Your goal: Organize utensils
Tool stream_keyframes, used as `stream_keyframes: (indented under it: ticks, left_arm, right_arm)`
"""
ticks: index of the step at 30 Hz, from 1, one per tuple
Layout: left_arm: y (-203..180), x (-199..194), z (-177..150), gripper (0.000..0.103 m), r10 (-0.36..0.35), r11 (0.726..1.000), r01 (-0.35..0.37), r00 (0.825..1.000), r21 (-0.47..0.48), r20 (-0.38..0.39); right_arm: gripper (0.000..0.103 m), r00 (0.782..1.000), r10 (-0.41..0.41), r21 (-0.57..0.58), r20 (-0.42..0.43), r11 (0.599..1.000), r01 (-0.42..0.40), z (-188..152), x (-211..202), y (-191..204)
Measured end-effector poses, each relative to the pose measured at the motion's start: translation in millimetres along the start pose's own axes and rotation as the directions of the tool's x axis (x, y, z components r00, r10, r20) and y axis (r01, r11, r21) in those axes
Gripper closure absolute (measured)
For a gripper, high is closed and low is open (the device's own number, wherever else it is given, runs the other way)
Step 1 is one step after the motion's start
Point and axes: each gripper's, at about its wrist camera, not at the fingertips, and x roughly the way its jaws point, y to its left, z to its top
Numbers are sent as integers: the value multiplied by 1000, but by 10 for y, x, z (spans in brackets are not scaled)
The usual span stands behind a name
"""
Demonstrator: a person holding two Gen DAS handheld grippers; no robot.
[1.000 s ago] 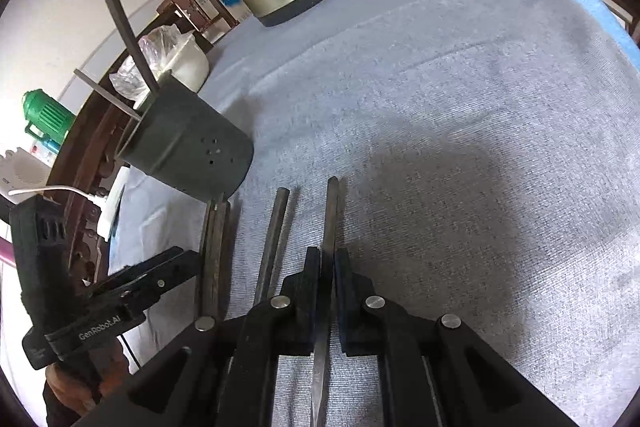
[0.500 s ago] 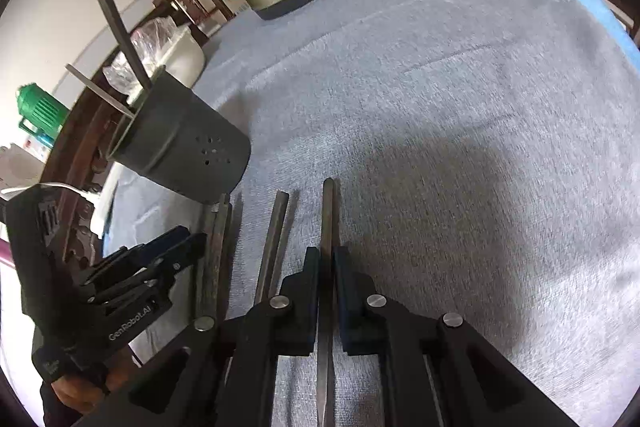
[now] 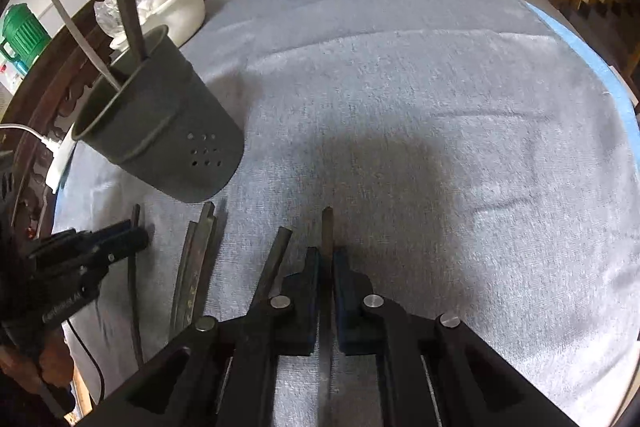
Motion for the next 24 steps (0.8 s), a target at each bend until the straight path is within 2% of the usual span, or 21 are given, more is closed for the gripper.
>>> stream_keyframes:
  ticks: [4,8,10,14,17,18,20,22,24]
  left_arm:
    - [42,17,-10,91,-9,1000,9,1000,-6,18]
    - [112,-155,-131,98,-19,999,21,997,-31,80]
    - [158,-294,-167,98,-19,998,25,993,-49,120]
    - [181,-758,-247,98,-18,997,34,972,-66,233]
    - [186,-1135,-293,98,-21,997,47,942,-68,336]
    - [193,-1283,-275,98,-20,996,49,927,-69,375]
    - [165,-1463,-164,98,-14,996,49,899,-69,437]
    - [162,-1672,-153,98,-11,996,52,867,-70,499]
    - [157,-1882,-154,98,-13,995,65,825,-72,565]
  right_arm:
    - [97,997,57,35,49,998,-59,-111,-155,-90]
    - [97,985,93,-1,144,996,-94,-185,-455,-55]
    - [97,972,118,-37,203,993,-113,-222,-665,-5]
    - [97,939,180,-103,293,982,-156,-280,-1017,153]
    - [97,899,235,-171,370,968,-183,-333,-1282,295]
    - [97,879,258,-194,400,962,-194,-349,-1382,351]
    - [97,854,277,-217,440,956,-198,-385,-1540,421]
    - [97,820,286,-234,496,953,-191,-390,-1710,494]
    - [97,789,291,-245,542,952,-183,-371,-1838,543]
